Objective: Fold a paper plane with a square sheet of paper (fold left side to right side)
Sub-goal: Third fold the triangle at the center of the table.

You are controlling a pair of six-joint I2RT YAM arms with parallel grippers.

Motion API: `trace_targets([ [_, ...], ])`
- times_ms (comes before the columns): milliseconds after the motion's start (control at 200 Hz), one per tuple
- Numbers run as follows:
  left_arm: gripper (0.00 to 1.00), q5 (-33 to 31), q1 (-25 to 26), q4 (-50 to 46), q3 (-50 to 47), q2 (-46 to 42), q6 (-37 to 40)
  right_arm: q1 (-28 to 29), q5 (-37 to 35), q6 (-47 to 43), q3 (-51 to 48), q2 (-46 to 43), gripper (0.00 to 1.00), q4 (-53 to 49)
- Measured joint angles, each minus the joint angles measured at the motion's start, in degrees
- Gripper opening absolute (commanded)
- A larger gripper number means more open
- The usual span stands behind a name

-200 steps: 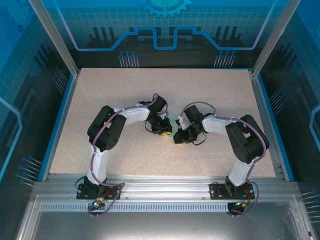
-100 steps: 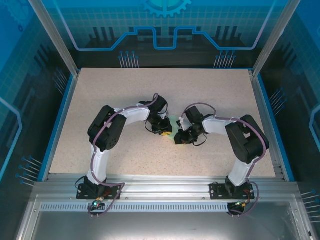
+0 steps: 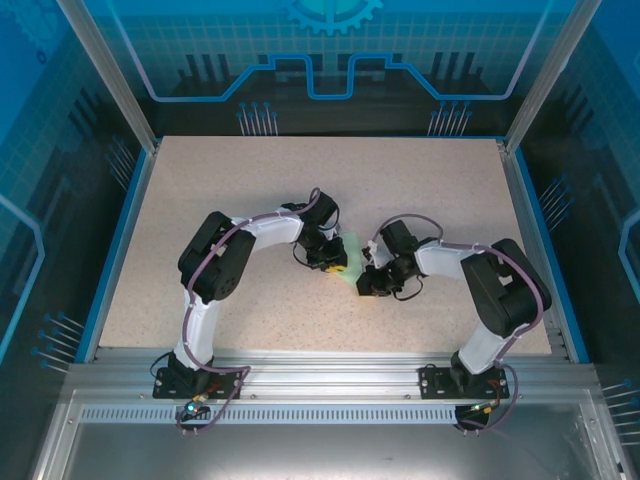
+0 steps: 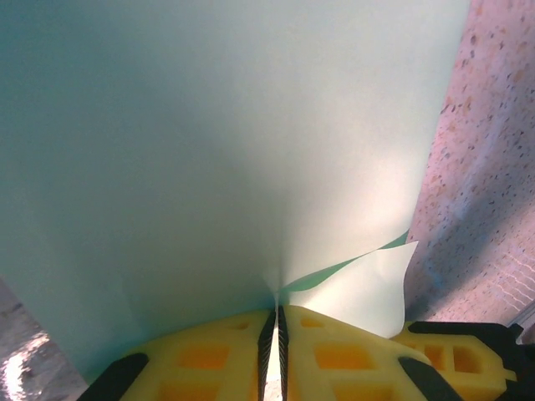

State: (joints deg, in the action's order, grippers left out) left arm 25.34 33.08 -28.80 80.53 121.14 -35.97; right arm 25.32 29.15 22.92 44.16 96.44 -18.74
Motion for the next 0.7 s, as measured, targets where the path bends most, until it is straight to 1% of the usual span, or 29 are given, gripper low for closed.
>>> trace_targets([
  [200,0.16,0.0,0.0,0.0,0.0,0.0,0.0,-0.3,0.0,-0.5,0.5,-4.5,0.15,-9.4],
  [335,0.17,0.0,0.0,0.0,0.0,0.0,0.0,-0.3,0.2,-0.3,4.4,-6.3,0.11,-11.3],
  [505,0.16,0.0,0.0,0.0,0.0,0.0,0.0,-0.2,-0.6,1.0,9.2,-2.5,0.05,-10.0],
  [700,0.16,0.0,0.0,0.0,0.0,0.0,0.0,-0.2,-2.8,2.2,9.1,2.9,0.04,-9.1],
])
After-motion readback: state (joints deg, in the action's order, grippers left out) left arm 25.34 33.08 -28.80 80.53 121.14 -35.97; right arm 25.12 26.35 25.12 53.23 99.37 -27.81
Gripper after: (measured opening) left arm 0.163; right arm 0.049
